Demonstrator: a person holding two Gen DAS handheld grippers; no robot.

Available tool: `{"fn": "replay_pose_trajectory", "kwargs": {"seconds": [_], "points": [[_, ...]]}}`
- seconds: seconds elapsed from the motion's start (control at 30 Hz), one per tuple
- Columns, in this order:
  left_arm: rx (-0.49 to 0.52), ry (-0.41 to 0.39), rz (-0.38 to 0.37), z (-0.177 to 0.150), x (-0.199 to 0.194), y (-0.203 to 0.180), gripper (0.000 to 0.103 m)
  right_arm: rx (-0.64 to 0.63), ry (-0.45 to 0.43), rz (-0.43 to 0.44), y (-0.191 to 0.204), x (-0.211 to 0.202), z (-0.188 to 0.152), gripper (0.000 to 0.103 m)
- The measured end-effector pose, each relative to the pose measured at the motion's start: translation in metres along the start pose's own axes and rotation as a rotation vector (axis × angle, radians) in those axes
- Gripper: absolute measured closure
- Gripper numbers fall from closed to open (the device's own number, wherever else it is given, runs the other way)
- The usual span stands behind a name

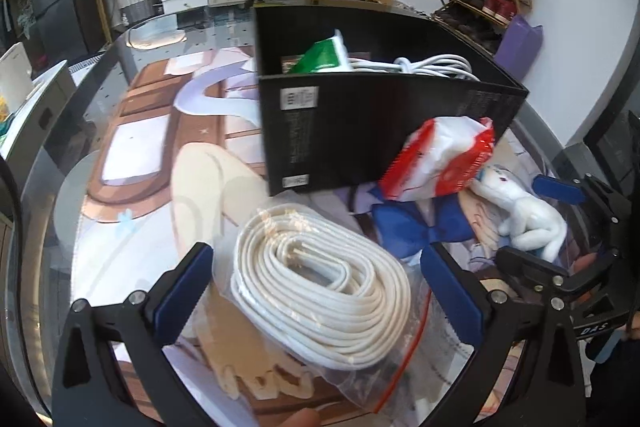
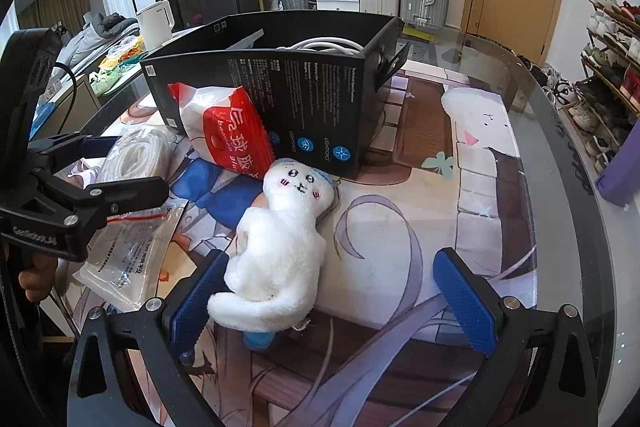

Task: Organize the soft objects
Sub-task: 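Grasp the bagged white coiled cable with the left tool while the right tool grasps the white plush cat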

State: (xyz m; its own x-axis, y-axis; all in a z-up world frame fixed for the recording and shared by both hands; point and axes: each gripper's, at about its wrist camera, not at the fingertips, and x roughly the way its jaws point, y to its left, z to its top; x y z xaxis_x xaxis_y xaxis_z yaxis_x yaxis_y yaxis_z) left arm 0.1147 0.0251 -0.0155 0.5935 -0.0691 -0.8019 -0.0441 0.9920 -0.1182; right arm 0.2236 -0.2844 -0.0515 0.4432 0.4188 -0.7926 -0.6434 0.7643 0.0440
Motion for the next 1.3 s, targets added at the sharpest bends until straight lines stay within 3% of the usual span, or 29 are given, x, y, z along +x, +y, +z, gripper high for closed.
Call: {"fn": "replay_pose_trajectory", "kwargs": {"seconds": [0.57,0.63,0.8,0.93,1.3], "points": [[0.008,0.006,-0.003,-0.002,-0.002,0.013,0.003,0.007,-0.005,0.014,-0.002,-0.001,-0.001,0.001],[0.012,-0.006,0.007,-0.003,-0.003,0.013,0.013,0.006,-0.004,0.013,-0.003,-0.001,-0.001,0.001],[0.028,-0.019,-0.011,-0.003,-0.006,0.014,0.026,0.029,-0.013,0.036,-0.008,-0.002,-0.001,0.001],[0.041,-0.027,-0.036,-0.004,-0.010,0.015,0.045,0.045,-0.023,0.041,-0.009,-0.004,0.000,0.001],[0.075,-0.049,-0.055,-0.002,-0.024,0.010,0.054,0.016,-0.030,0.044,-0.001,-0.005,-0.001,0.005]]}}
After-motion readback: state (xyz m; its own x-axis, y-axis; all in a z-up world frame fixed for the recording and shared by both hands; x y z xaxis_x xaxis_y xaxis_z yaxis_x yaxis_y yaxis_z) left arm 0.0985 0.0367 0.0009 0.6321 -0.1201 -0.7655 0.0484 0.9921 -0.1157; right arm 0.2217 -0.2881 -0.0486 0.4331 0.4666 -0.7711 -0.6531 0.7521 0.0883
